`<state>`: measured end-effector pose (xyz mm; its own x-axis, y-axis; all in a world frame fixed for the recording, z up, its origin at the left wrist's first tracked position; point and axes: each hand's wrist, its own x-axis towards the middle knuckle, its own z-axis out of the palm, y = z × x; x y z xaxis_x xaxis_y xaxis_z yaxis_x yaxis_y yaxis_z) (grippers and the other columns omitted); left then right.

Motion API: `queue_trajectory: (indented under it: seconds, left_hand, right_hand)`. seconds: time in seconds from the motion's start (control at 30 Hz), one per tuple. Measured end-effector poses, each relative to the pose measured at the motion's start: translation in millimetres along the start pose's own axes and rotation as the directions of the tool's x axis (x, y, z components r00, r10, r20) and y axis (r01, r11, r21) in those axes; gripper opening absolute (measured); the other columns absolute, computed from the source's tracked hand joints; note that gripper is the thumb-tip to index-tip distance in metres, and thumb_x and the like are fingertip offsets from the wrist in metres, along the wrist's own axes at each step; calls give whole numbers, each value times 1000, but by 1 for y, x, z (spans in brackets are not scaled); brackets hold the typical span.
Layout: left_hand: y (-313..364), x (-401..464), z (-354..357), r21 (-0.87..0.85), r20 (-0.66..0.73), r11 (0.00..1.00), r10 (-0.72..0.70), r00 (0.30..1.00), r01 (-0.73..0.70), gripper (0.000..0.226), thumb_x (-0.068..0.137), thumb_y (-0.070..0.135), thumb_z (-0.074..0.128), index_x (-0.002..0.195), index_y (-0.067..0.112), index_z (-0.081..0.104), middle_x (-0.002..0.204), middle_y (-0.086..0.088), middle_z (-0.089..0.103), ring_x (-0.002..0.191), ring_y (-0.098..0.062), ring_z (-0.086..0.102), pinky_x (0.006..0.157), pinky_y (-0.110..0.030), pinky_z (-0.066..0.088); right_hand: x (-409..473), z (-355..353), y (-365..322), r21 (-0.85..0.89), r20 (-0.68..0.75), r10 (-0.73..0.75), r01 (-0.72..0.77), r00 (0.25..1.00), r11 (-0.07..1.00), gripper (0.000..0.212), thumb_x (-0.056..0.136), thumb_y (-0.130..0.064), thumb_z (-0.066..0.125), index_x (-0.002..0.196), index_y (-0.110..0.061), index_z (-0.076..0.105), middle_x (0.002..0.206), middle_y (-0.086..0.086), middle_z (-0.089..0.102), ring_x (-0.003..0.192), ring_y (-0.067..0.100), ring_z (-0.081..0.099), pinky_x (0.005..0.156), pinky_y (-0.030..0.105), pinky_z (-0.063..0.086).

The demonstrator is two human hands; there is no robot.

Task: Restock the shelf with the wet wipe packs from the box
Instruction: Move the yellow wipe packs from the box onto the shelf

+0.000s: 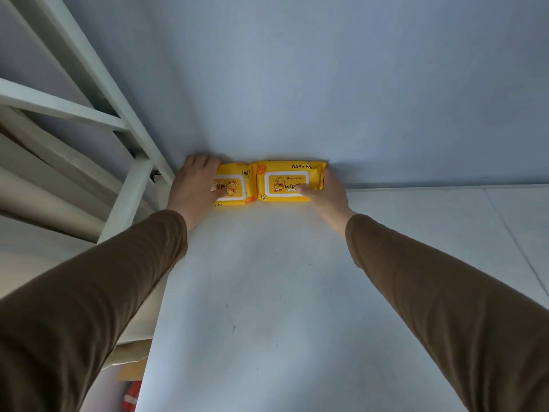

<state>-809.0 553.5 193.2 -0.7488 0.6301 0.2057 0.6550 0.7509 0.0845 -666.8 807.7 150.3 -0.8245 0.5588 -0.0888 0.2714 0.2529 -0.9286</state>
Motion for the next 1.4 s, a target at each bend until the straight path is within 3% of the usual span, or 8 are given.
queue_trajectory:
  seconds: [0.13,0.27,0.4,0.5,0.63,0.8,1.07,1.4]
  left_hand:
    - [10,-2,-1,9,-16,999,-51,999,52,55,71,29,84,115,12,54,116,-11,54,112,-33,44,83,-45,46]
    - [24,-11,-9,34,-80,999,-31,996,34,68,69,30,85,124,13,48,123,-12,51,114,-34,42,92,-44,44]
    - [69,-23,-14,-31,-122,998,55,991,-59,60,79,31,75,129,16,46,128,-5,49,119,-28,41,95,-42,43]
    - [123,-32,-11,-97,-12,986,132,991,-132,54,86,33,68,132,13,50,128,-6,52,119,-29,44,98,-41,42]
    - [212,-53,-3,-198,110,957,236,966,-211,49,90,35,64,132,13,54,129,-6,54,121,-28,45,98,-42,42]
    - [346,-89,-1,-250,165,909,379,911,-333,45,92,40,60,131,17,55,127,-1,56,118,-23,47,94,-39,44]
    - [589,-191,-9,-325,144,806,559,816,-495,41,92,43,60,129,26,54,122,5,58,114,-19,53,86,-37,48]
    - [835,-283,2,-465,165,670,708,686,-579,37,94,39,59,129,27,55,123,5,58,115,-17,53,89,-41,51]
  right_hand:
    - [-1,6,-2,-39,-79,25,-29,997,999,41,81,-27,81,113,-18,58,107,-3,70,99,20,68,91,39,54]
    - [-13,-7,-4,-78,-177,44,-58,983,995,49,75,-30,84,110,-15,54,108,0,63,105,23,62,89,37,51]
    - [-43,-43,0,-210,-178,-55,17,983,977,47,82,-29,77,121,-13,55,117,1,56,117,23,52,96,34,44]
    - [-79,-87,9,-390,-136,-157,93,978,916,42,87,-27,70,125,-14,56,125,5,57,120,26,48,100,40,41]
    - [-139,-164,32,-568,-126,-162,63,979,820,45,89,-27,66,130,-14,53,131,6,55,120,29,46,98,42,40]
    - [-239,-279,77,-656,-207,-76,-80,975,751,46,90,-30,63,133,-18,50,132,6,52,121,28,45,99,41,38]
    - [-427,-468,167,-669,-294,-39,-176,955,722,44,91,-29,61,133,-20,50,135,1,53,122,25,46,98,44,41]
    - [-572,-658,288,-545,-426,205,-431,881,719,40,93,-27,61,132,-20,53,129,5,56,121,27,49,97,45,45]
